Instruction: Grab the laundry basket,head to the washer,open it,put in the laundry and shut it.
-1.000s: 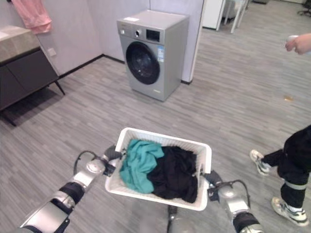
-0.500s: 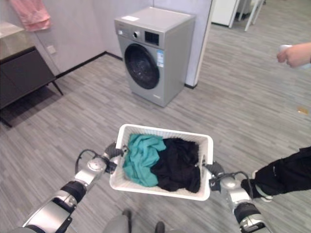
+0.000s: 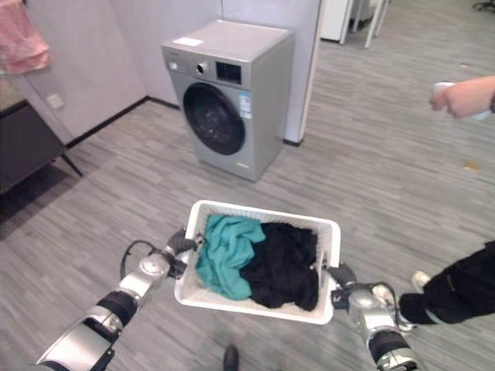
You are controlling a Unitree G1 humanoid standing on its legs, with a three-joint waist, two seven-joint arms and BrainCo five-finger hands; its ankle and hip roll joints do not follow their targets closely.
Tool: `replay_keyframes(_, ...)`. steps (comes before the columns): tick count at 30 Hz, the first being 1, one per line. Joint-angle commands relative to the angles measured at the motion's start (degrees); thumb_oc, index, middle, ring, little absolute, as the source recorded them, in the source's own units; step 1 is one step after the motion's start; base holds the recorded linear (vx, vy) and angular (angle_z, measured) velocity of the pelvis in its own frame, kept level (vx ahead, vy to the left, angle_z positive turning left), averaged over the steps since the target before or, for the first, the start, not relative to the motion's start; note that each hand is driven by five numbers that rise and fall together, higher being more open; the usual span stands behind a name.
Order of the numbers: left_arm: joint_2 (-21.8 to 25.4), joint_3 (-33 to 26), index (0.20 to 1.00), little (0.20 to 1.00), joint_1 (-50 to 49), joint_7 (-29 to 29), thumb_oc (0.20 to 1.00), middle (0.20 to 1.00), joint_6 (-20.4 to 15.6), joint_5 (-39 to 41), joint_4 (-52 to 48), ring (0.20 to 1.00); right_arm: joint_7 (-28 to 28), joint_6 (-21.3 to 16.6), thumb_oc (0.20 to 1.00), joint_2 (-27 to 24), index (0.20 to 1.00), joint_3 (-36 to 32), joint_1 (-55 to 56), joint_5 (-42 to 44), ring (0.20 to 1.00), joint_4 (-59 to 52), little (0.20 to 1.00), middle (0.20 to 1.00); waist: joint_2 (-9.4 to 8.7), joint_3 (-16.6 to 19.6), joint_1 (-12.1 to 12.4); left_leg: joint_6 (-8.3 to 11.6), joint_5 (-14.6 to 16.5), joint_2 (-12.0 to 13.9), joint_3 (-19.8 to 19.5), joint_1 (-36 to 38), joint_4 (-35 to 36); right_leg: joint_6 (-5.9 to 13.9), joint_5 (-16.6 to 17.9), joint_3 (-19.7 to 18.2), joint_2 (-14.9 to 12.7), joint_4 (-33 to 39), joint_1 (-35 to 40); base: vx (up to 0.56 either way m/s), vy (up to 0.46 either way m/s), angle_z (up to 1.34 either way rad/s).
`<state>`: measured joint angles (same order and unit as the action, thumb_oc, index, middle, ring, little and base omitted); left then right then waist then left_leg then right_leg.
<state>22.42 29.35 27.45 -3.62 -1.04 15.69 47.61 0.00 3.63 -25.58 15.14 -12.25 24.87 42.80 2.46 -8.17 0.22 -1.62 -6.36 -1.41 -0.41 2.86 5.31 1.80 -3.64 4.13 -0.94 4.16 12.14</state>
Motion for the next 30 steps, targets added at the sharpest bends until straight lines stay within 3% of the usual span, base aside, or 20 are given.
replay_keyframes(1, 1.27, -1.24, 0.2, 0.2, 1.97, -1.33, 0.2, 0.2, -3.58, -1.04, 2.23, 0.2, 0.97, -8.63, 0.2, -1.02, 0.2, -5.39, -1.79, 3.43, 0.2, -4.41, 0.2, 0.2, -1.51, 5.39, 1.24, 4.18, 3.75, 3.37, 1.57, 0.31, -0.31, 5.34, 4.14, -1.41, -3.33, -0.47, -6.6, 0.02, 0.057, -0.01)
replay_keyframes(4, 1.15, -1.25, 0.2, 0.2, 1.99, -1.4, 0.2, 0.2, -3.68, -1.13, 2.07, 0.2, 1.16, -8.61, 0.2, -1.35, 0.2, -5.53, -1.68, 2.93, 0.2, -4.14, 0.2, 0.2, -1.42, 5.33, 1.18, 4.05, 4.01, 3.25, 1.61, 0.23, -0.31, 5.71, 4.49, -1.29, -3.67, 0.08, -6.69, 0.01, 0.022, -0.03)
replay_keyframes(5, -1.59, -8.64, 0.2, 0.2, -14.11, -1.75, 0.2, 0.2, -3.28, -5.69, -16.66, 0.2, 3.31, -3.47, 0.2, 4.73, 0.2, -1.97, 4.77, -2.7, 0.2, 4.46, 0.2, 0.2, -1.26, 4.17, 1.49, 6.72, 5.76, 9.93, 17.45, -2.96, -3.51, 6.35, 5.25, 14.71, -10.75, 0.84, -9.14, 0.0, 0.0, 0.0)
replay_keyframes(12, -1.51, -8.01, 0.2, 0.2, -14.12, -1.44, 0.2, 0.2, -3.12, -6.21, -15.94, 0.2, 3.28, -3.51, 0.2, 5.02, 0.2, -2.04, 5.27, -2.54, 0.2, 4.32, 0.2, 0.2, -1.01, 4.81, 1.12, 6.78, 5.37, 9.66, 17.02, -1.72, -2.16, 6.45, 5.57, 15.63, -10.81, 0.74, -8.21, 0.03, 0.002, 0.21)
replay_keyframes(20, -1.07, -8.7, 0.2, 0.2, -15.19, -1.24, 0.2, 0.2, -2.7, -7.08, -15.74, 0.2, 3.66, -3.87, 0.2, 3.98, 0.2, -0.85, 5.19, -3.82, 0.2, -3.68, 0.2, 0.2, -0.91, 5.45, 1.39, 6.75, 5.28, 9.07, 15.88, -0.16, -0.39, 6.62, 5.62, 15.54, -10.92, 0.67, -7.36, 0.03, 0.017, 0.06)
replay_keyframes(30, -0.78, -9.35, 0.2, 0.2, -14.91, -1.39, 0.2, 0.2, -2.81, -7.26, -16.1, 0.2, 2.33, -4.65, 0.2, 0.31, 0.2, -3.74, 6.68, -5.56, 0.2, -9.27, 0.2, 0.2, -1.41, 5.11, 1.61, 7.56, 4.28, 10.39, 12.78, -2.49, -0.31, 6.11, 4.53, 14.93, -9.45, 0.84, -8.28, -0.05, -0.013, 0.11)
